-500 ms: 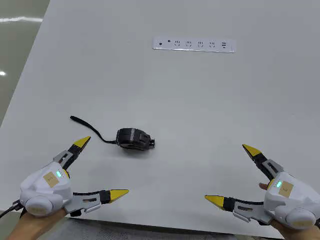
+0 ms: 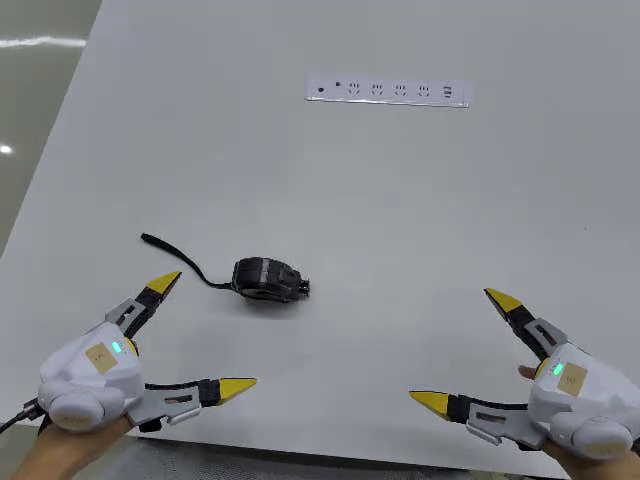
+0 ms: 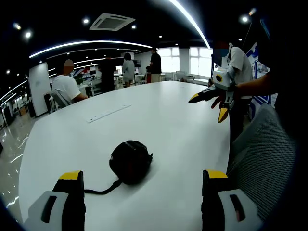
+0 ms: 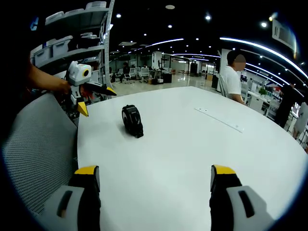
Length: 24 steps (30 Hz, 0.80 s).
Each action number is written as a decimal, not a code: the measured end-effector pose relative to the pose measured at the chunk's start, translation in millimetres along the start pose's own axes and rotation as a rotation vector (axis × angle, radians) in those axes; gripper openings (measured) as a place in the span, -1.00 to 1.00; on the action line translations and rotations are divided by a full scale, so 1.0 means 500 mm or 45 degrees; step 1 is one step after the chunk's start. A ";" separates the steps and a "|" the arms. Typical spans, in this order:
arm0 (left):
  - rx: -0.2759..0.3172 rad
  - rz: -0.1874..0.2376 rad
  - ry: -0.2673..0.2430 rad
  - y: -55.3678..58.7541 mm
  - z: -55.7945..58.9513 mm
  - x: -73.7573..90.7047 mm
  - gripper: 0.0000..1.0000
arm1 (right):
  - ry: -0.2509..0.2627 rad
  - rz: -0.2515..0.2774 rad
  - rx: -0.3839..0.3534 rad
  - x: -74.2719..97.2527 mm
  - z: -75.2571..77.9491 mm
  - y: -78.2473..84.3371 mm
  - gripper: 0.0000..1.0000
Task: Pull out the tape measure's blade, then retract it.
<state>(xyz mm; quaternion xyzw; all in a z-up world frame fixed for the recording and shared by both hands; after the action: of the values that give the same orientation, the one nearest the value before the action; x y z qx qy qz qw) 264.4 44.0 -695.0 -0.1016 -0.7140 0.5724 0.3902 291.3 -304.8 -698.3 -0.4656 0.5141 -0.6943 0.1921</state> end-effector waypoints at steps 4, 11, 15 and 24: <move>0.000 0.002 -0.001 -0.001 0.000 0.000 0.99 | 0.000 -0.001 0.001 0.001 0.000 0.000 0.94; -0.005 0.002 -0.001 -0.002 -0.001 0.001 1.00 | 0.002 -0.001 0.007 0.001 0.001 0.000 0.93; -0.009 0.000 -0.001 -0.003 -0.003 0.001 1.00 | 0.001 0.000 0.010 0.002 0.002 0.000 0.93; -0.030 -0.022 0.029 -0.006 -0.014 -0.005 0.96 | -0.029 -0.011 0.039 -0.001 0.008 -0.001 0.87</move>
<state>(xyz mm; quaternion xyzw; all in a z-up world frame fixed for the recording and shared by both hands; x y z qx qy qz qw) 271.7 46.8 -693.2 -0.1066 -0.7171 0.5594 0.4018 295.0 -306.4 -698.0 -0.4727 0.4992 -0.6975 0.2021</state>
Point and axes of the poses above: the centre of the closed fingertips' face, and the gripper's own axes: x roughly backward along the fingers, z roughly to its right, y roughly out of its underside, the point moved 7 cm from there along x, roughly backward along the fingers, and after that the axes turned 3 degrees about z, right-handed, at the moved point
